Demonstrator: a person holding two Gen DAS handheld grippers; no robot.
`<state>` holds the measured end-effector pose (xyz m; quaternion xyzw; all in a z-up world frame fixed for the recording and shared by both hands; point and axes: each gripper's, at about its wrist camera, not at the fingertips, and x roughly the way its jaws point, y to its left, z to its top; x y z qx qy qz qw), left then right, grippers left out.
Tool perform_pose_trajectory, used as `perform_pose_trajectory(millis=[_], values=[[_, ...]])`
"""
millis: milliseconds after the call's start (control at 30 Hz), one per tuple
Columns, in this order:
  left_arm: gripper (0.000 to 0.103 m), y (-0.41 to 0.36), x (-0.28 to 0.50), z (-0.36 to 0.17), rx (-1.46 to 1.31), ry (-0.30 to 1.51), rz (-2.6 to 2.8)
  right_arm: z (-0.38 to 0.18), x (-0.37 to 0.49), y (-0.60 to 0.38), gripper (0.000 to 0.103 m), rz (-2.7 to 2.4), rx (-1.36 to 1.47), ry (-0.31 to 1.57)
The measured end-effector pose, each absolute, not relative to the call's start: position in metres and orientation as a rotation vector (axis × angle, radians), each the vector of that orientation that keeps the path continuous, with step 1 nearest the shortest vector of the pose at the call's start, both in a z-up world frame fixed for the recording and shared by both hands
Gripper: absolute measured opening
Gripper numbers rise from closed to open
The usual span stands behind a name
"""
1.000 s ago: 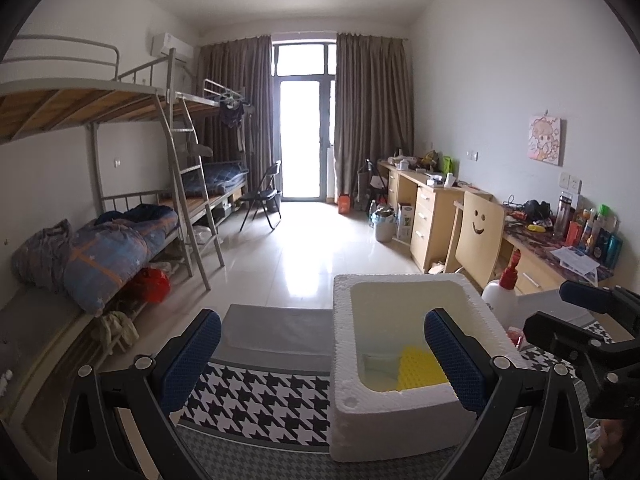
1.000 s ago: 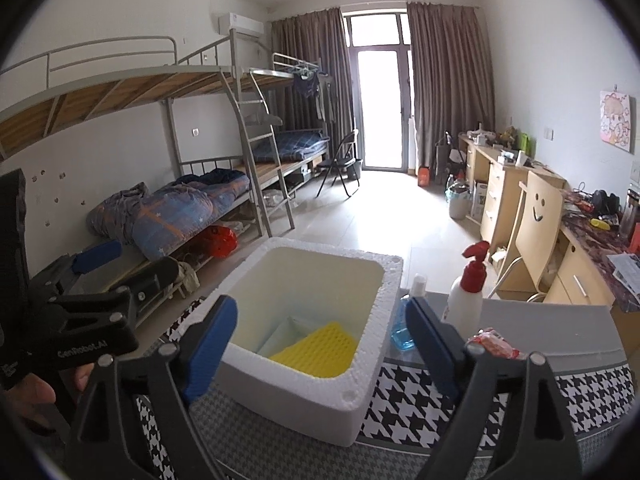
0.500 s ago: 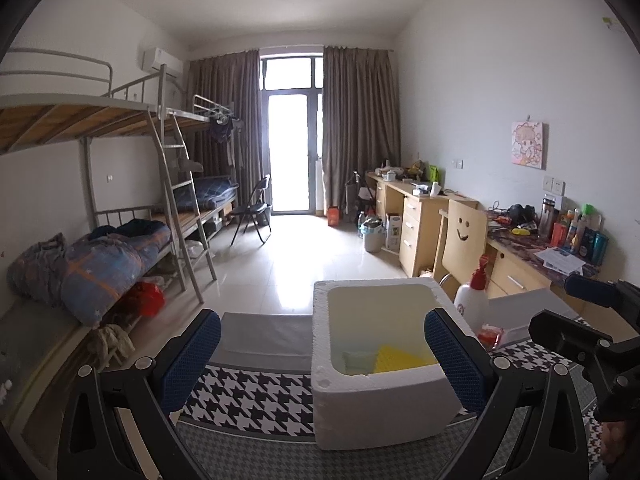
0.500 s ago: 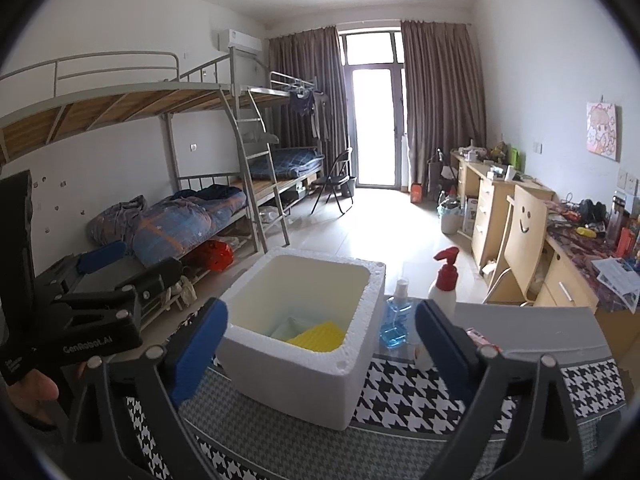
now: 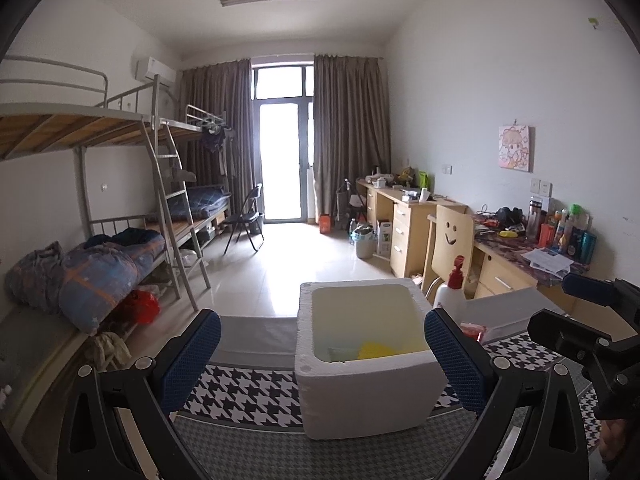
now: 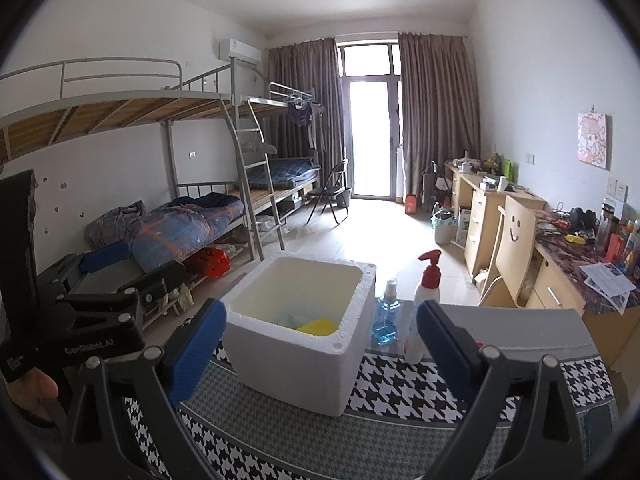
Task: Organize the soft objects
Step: 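Open the right tool to release the yellow sponge into the box, then withdraw both tools from the box back toward the remaining soft items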
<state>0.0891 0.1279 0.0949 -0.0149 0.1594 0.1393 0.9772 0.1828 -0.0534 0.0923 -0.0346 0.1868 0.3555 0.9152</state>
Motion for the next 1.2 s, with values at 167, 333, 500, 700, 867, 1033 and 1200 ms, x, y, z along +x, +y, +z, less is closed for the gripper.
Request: perform_pose_trajectory(millis=[167, 333, 500, 700, 867, 1033, 1200], values=[[0.102, 0.12, 0.081, 0.097, -0.024, 0.308, 0.26, 0.094, 0.176, -0.061, 0.098, 0.726, -0.071, 0.369], [0.102, 0.115, 0.073, 0.096, -0.019, 0.296, 0.239, 0.092, 0.167, -0.071, 0.098, 0.724, -0.067, 0.36], [0.102, 0.107, 0.065, 0.094, -0.019, 0.288, 0.222, 0.09, 0.161, -0.081, 0.098, 0.717, -0.052, 0.355], [0.102, 0.099, 0.059, 0.088, -0.02, 0.281, 0.21, 0.088, 0.152, -0.089, 0.098, 0.705, -0.06, 0.344], [0.102, 0.094, 0.054, 0.083, -0.035, 0.283, 0.184, 0.087, 0.148, -0.096, 0.098, 0.697, -0.05, 0.334], [0.102, 0.088, 0.049, 0.08, -0.04, 0.275, 0.168, 0.083, 0.14, -0.105, 0.098, 0.676, -0.041, 0.331], [0.102, 0.083, 0.047, 0.077, -0.042, 0.268, 0.153, 0.077, 0.132, -0.115, 0.098, 0.665, -0.039, 0.322]])
